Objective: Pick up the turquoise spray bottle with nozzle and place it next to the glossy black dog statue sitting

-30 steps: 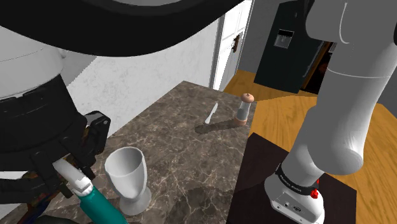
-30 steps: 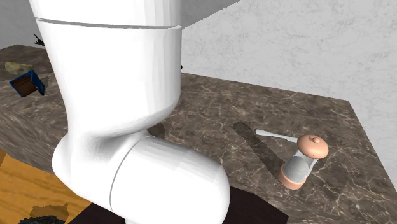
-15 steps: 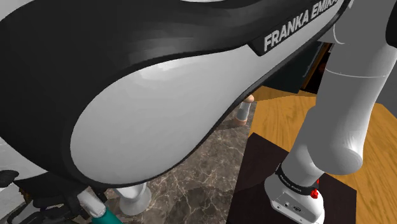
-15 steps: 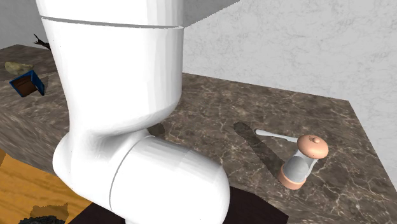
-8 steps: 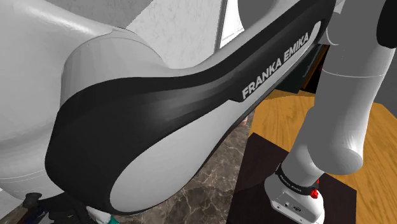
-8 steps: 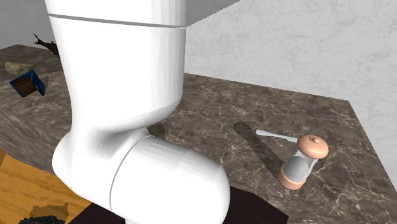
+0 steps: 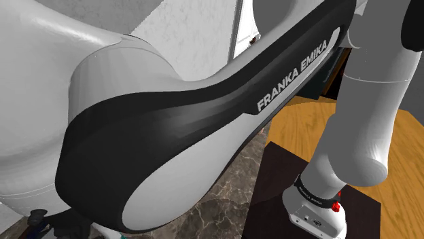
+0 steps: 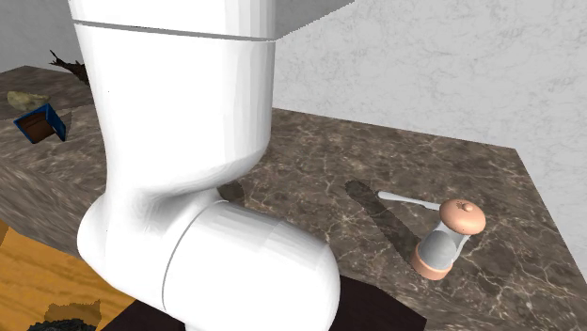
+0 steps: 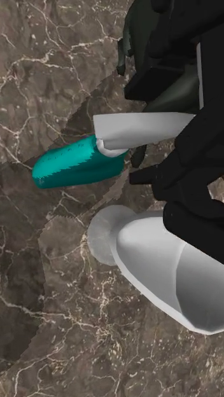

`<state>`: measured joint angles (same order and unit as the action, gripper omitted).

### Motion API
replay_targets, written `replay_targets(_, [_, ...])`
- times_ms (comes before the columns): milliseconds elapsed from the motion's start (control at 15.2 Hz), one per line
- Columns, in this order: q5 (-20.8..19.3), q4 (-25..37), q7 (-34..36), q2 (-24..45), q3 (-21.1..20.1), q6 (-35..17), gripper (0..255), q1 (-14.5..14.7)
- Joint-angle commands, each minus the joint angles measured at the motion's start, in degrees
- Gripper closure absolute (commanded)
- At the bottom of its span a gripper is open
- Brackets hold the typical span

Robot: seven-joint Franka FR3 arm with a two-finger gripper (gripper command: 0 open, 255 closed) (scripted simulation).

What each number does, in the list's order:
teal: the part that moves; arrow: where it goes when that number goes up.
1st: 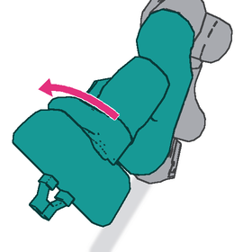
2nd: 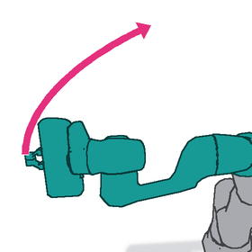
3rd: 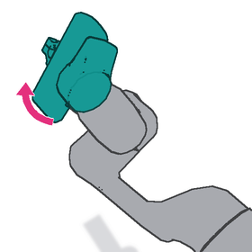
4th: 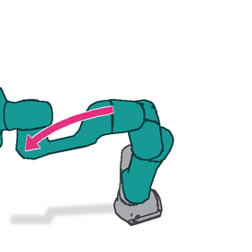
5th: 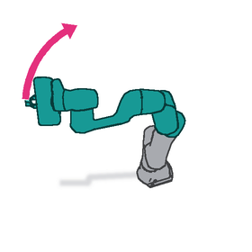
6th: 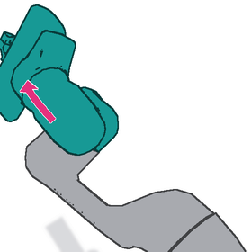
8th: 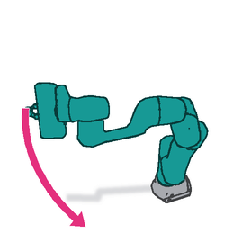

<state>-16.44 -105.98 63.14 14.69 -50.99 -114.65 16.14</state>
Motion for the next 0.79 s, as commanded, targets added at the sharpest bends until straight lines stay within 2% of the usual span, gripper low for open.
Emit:
replay_targets(0, [0.0,0.0,0.0,0.0,0.0,0.0,0,0.0])
replay_targets(264, [0.0,0.0,0.0,0.0,0.0,0.0,0,0.0])
replay_targets(528, [2.5,5.0,-1.7,-2.4,-1.0,6.4,0,-0.4])
replay_targets(726, [2.5,5.0,-1.7,-2.4,-1.0,6.4,0,-0.4])
